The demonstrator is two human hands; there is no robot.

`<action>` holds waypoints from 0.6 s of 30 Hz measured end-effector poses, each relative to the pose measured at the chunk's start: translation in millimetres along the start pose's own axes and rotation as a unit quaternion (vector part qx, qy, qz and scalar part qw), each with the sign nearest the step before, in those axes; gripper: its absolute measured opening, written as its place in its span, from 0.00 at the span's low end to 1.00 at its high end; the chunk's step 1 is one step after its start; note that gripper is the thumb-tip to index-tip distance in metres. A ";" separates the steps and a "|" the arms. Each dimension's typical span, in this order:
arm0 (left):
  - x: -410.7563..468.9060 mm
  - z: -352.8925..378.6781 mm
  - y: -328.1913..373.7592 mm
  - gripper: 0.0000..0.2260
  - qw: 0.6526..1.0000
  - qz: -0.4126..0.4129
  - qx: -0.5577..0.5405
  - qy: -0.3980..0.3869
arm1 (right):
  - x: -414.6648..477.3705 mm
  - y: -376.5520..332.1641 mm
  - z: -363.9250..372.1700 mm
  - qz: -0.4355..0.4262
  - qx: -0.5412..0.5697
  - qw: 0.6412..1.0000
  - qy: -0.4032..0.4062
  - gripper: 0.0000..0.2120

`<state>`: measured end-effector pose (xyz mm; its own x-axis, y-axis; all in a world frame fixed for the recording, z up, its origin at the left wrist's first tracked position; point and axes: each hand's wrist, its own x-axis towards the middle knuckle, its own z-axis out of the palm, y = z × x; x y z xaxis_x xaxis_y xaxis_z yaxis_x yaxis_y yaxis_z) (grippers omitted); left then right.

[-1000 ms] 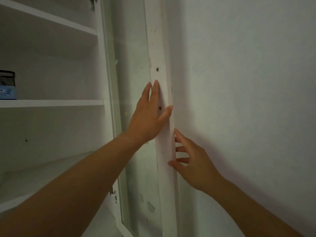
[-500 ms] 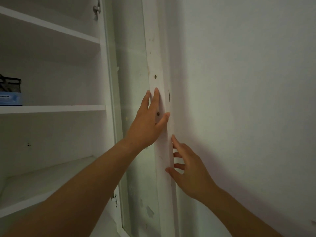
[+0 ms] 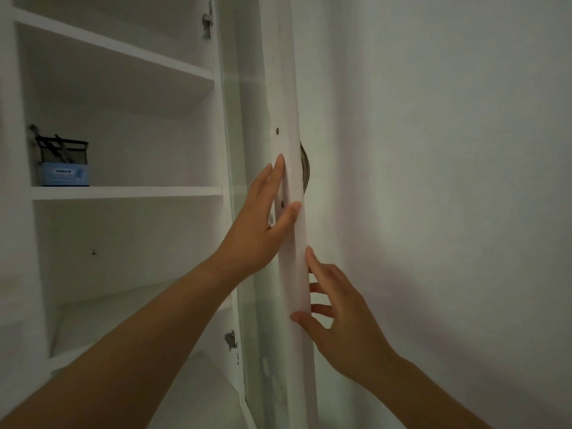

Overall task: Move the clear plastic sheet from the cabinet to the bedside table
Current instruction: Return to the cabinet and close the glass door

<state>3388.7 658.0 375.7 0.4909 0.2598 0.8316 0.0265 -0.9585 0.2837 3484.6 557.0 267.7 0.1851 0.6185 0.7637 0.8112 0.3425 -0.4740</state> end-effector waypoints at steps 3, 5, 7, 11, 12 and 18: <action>-9.9 -17.5 0.3 0.31 1.000 -0.003 -0.009 -0.001 | 0.5 -9.7 12.9 -0.003 -0.010 1.000 -0.016 0.35; -16.2 -29.5 -1.8 0.31 1.000 -0.004 0.000 0.004 | 0.8 -15.7 22.7 -0.002 -0.007 1.000 -0.017 0.35; -22.5 -40.4 -6.1 0.30 1.000 0.002 0.015 0.016 | 0.6 -22.0 32.3 -0.003 0.002 1.000 -0.014 0.34; -33.6 -57.8 -20.6 0.27 0.999 0.010 0.016 0.030 | 2.0 -35.7 51.3 -0.006 0.018 1.000 -0.017 0.32; -35.4 -62.9 -24.2 0.27 0.999 0.012 0.014 0.032 | 2.7 -39.0 56.4 -0.008 0.027 0.999 -0.017 0.32; -46.0 -99.8 -48.2 0.26 0.999 0.030 0.009 0.026 | 8.2 -53.9 90.4 -0.024 0.068 0.997 -0.013 0.34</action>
<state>3278.0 703.9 371.4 0.4457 0.2073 0.8708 0.0145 -0.9744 0.2246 3392.2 607.5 259.8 0.1328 0.6163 0.7762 0.7350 0.4642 -0.4943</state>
